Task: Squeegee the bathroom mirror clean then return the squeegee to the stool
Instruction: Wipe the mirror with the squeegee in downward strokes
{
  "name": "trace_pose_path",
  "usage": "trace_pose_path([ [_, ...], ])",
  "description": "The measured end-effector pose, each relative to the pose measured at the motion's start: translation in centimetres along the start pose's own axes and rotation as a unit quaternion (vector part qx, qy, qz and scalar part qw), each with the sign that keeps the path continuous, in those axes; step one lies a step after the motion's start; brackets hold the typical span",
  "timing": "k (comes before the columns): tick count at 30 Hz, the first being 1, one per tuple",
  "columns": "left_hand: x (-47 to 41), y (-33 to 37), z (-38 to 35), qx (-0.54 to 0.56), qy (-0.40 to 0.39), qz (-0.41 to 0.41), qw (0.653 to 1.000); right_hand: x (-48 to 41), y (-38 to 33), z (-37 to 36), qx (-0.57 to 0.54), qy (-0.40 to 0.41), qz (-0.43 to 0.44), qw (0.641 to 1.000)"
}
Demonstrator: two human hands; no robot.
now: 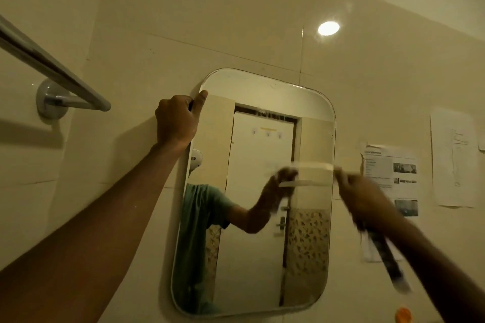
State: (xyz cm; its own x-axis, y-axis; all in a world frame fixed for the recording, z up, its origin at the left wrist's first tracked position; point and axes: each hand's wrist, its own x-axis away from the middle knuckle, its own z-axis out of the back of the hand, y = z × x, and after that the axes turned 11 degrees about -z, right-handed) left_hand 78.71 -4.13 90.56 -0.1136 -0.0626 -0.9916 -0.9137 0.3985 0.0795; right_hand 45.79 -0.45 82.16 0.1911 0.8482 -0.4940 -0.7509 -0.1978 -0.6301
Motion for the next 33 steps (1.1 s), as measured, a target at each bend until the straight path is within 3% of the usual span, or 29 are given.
trace_pose_path([
  [3, 0.0, -0.1, 0.2, 0.004, -0.004, 0.000, 1.000, -4.0, -6.9, 4.4, -0.031, 0.076, 0.052, 0.995],
  [7, -0.2, -0.2, 0.2, 0.017, -0.013, 0.007, 1.000, -6.2, -11.9, 4.4, -0.060, 0.086, 0.077, 0.992],
  [10, -0.3, -0.1, 0.3, 0.014, -0.030, 0.019, 0.999, -3.5, -9.1, -0.7, -0.069, 0.079, 0.083, 0.991],
  [13, -0.3, 0.0, 0.6, 0.016, -0.034, 0.021, 0.999, 1.3, -5.6, -5.3, -0.068, 0.018, 0.059, 0.996],
  [15, -0.3, 0.1, 0.7, 0.021, -0.041, 0.024, 0.999, 2.3, -6.0, -4.7, -0.039, 0.007, 0.052, 0.998],
  [18, -0.4, 0.1, 0.8, 0.025, -0.048, 0.029, 0.998, -1.0, -10.7, -0.3, -0.020, 0.065, 0.073, 0.995],
  [22, -0.4, 0.4, 0.9, 0.027, -0.054, 0.045, 0.997, -4.5, -16.2, 2.6, -0.091, 0.104, 0.052, 0.989],
  [28, -0.5, 1.1, 1.6, 0.055, -0.074, 0.070, 0.993, 3.3, -7.5, -7.2, -0.041, -0.008, 0.022, 0.999],
  [31, -0.5, 1.3, 1.8, 0.050, -0.080, 0.071, 0.993, 3.8, -7.6, -5.4, 0.000, -0.033, 0.012, 0.999],
  [33, -0.7, 1.4, 2.0, 0.046, -0.079, 0.068, 0.993, 1.7, -10.3, -1.9, 0.003, 0.009, 0.056, 0.998],
])
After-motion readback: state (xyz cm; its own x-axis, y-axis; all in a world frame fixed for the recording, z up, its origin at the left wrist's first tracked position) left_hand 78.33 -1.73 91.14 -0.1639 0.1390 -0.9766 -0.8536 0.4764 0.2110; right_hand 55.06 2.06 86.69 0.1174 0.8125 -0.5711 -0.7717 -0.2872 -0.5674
